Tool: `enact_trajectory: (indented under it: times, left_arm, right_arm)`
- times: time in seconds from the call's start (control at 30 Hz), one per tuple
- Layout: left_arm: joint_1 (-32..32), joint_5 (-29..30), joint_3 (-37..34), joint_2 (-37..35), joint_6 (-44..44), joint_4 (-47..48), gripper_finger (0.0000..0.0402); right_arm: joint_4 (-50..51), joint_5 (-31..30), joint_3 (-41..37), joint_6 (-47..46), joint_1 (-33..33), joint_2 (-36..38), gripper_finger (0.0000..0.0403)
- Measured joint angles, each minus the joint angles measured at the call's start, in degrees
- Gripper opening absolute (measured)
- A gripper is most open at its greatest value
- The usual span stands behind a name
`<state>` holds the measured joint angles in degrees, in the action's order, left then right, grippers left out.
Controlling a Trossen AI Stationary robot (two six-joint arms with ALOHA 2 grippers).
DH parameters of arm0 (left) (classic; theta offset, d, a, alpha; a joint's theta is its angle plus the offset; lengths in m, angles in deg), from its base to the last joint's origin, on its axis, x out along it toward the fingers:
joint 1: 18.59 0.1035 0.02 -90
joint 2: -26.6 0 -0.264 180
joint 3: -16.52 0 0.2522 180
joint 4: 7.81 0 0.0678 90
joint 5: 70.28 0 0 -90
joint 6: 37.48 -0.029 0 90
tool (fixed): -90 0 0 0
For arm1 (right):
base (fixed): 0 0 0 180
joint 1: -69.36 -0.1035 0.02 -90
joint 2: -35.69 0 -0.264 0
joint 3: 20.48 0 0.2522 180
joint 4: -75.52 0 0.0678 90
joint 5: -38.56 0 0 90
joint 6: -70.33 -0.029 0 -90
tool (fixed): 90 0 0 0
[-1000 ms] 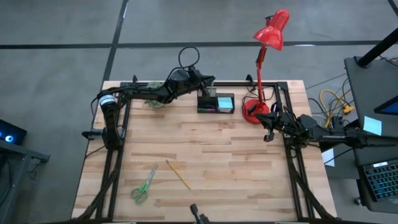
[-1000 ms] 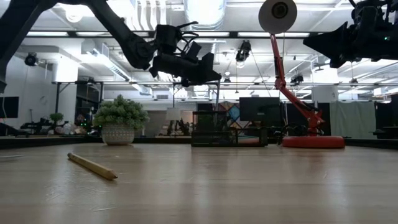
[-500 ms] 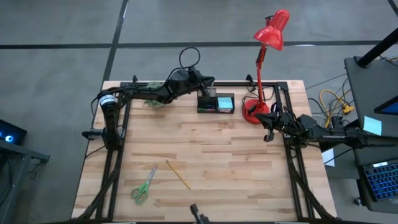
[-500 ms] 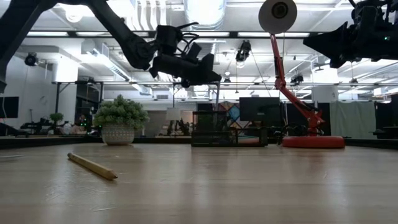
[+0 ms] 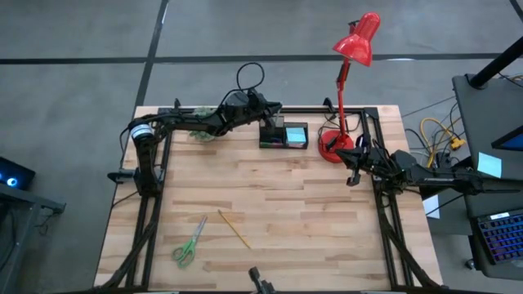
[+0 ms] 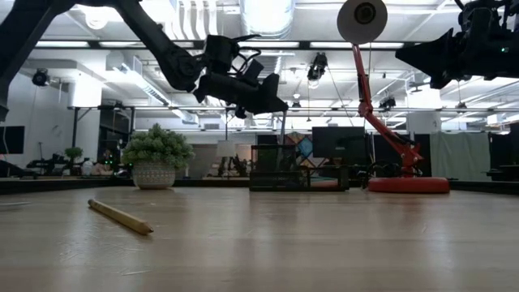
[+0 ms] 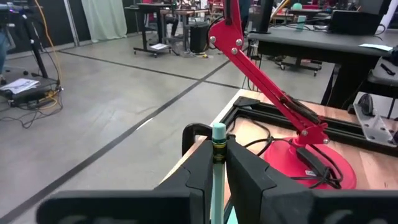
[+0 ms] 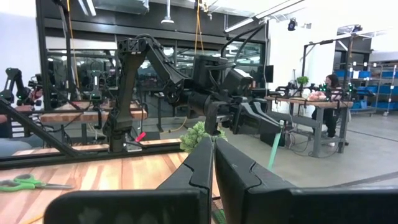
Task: Pick and place office supplies into organizer
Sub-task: Put the sky blue pencil into the desk organizer, then put the yellow pencil into the desk organizer
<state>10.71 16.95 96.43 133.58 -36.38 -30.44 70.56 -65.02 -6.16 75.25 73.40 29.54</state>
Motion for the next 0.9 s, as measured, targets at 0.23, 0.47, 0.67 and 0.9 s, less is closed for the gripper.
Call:
enact_trajectory:
  times: [0.23, 0.47, 0.67, 0.9]
  left_arm:
    - [0.0, 0.0, 0.0, 0.0, 0.0, 0.1, 0.0063]
    - [0.0, 0.0, 0.0, 0.0, 0.0, 0.0, 0.0070]
    - [0.0, 0.0, 0.0, 0.0, 0.0, 0.0, 0.0070]
    - [-0.2, -1.7, 0.0, 0.0, 0.0, 0.0, 0.0070]
  right_arm:
    - [0.0, 0.0, 0.0, 0.0, 0.0, 0.0, 0.0009]
    - [0.0, 0.0, 0.0, 0.0, 0.0, 0.0, 0.0009]
    - [0.0, 0.0, 0.0, 0.0, 0.0, 0.0, 0.0008]
    - [0.0, 0.0, 0.0, 0.0, 0.0, 0.0, 0.0009]
